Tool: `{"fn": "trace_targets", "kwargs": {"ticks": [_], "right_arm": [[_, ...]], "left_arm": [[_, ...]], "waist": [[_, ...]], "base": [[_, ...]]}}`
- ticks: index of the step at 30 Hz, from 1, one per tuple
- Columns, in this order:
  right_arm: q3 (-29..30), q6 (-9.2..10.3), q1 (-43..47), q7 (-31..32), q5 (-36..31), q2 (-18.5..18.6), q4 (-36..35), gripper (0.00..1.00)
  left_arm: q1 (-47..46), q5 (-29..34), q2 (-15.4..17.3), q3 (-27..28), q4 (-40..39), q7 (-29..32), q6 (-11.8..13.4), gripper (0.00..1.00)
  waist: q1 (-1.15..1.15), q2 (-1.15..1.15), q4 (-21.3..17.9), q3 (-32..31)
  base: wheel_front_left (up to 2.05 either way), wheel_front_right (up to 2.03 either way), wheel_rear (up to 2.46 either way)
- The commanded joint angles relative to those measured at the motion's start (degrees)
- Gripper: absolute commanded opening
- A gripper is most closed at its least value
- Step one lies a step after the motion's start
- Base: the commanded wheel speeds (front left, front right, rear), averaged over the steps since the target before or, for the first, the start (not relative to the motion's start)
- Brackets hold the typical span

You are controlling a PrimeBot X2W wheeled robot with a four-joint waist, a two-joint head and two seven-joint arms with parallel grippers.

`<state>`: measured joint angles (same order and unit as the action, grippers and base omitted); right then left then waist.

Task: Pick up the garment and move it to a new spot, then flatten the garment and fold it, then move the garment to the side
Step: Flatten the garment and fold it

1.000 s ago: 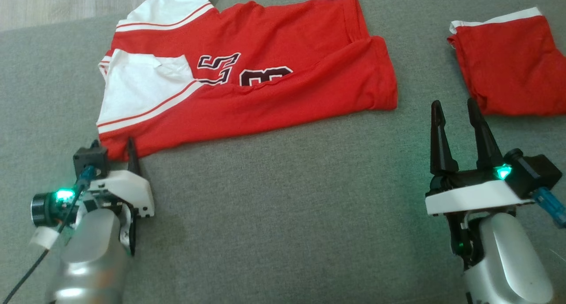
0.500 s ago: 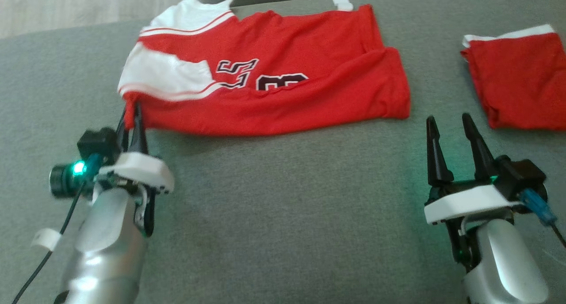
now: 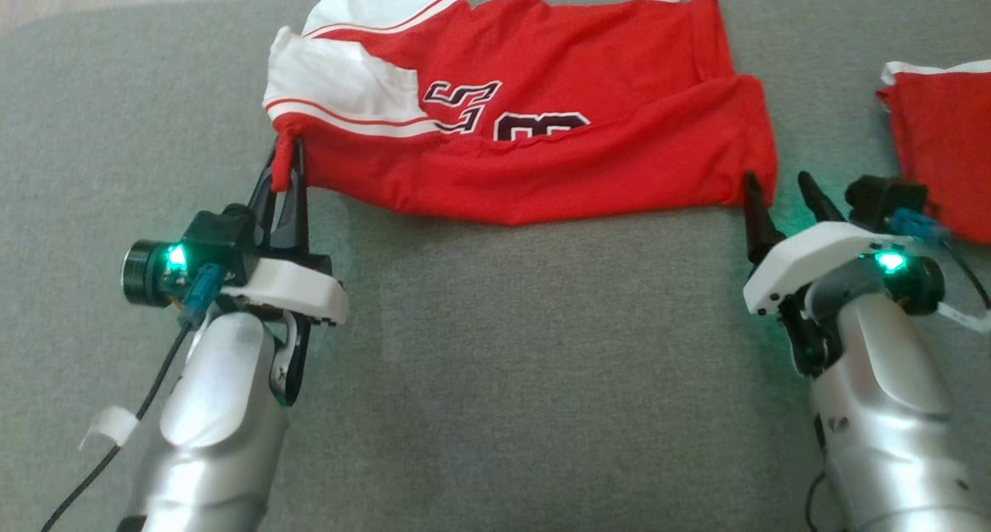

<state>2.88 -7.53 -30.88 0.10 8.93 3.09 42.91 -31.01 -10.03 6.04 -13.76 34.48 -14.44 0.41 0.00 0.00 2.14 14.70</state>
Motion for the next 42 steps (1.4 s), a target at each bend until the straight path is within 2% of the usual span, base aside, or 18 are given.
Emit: {"fn": "trace_targets", "kwargs": {"ticks": [1,7,8,9,21,28,35,42], "right_arm": [[-1.23,0.04,-1.97,0.00,-0.24,-0.21,-1.32,1.00],[-1.98,0.04,-5.96,2.86,-3.83,-0.21,8.11,1.00],[-2.14,0.04,-6.33,3.10,-4.39,-0.21,9.29,0.60],[-2.18,0.04,-6.66,3.13,-5.07,-0.21,10.26,0.00],[0.83,0.04,-5.82,-2.52,-7.45,-0.21,13.49,0.00],[1.06,0.04,-0.82,-1.22,-5.87,-0.21,9.86,0.00],[1.19,0.04,8.44,5.54,-3.23,-0.02,0.43,0.00],[2.83,0.04,19.72,11.18,-0.26,-0.18,-14.46,0.00]], "left_arm": [[-1.12,0.51,1.00,1.34,-2.03,-0.55,-0.27,0.00],[-0.84,0.91,0.66,0.76,-2.31,-0.55,-0.31,0.00],[-0.79,0.97,0.65,0.68,-2.11,-0.55,-0.28,0.00],[-0.74,1.04,0.68,0.61,-1.77,-0.55,-0.23,0.00],[1.59,1.38,3.42,-0.22,6.92,2.47,0.39,0.00],[5.51,1.05,5.41,-1.42,7.70,4.58,-1.39,0.00],[13.27,0.12,6.90,-3.37,2.79,10.24,-3.59,0.00],[20.82,-0.70,8.15,-4.53,-7.56,17.64,-2.96,0.00]], "waist": [[0.00,0.00,0.31,0.29],[0.00,0.00,1.14,0.58],[0.00,0.00,1.23,0.50],[0.00,0.00,1.29,0.39],[0.00,0.00,0.27,-5.08],[0.00,0.00,-0.43,-9.82],[0.00,0.00,-1.15,-14.02],[0.00,0.00,-0.94,-14.67]], "base": [[0.00,0.00,0.00],[0.00,0.00,0.00],[0.00,0.00,0.00],[0.00,0.00,0.00],[0.00,0.00,0.00],[0.00,0.00,0.00],[0.00,0.00,0.00],[0.00,0.00,0.00]]}}
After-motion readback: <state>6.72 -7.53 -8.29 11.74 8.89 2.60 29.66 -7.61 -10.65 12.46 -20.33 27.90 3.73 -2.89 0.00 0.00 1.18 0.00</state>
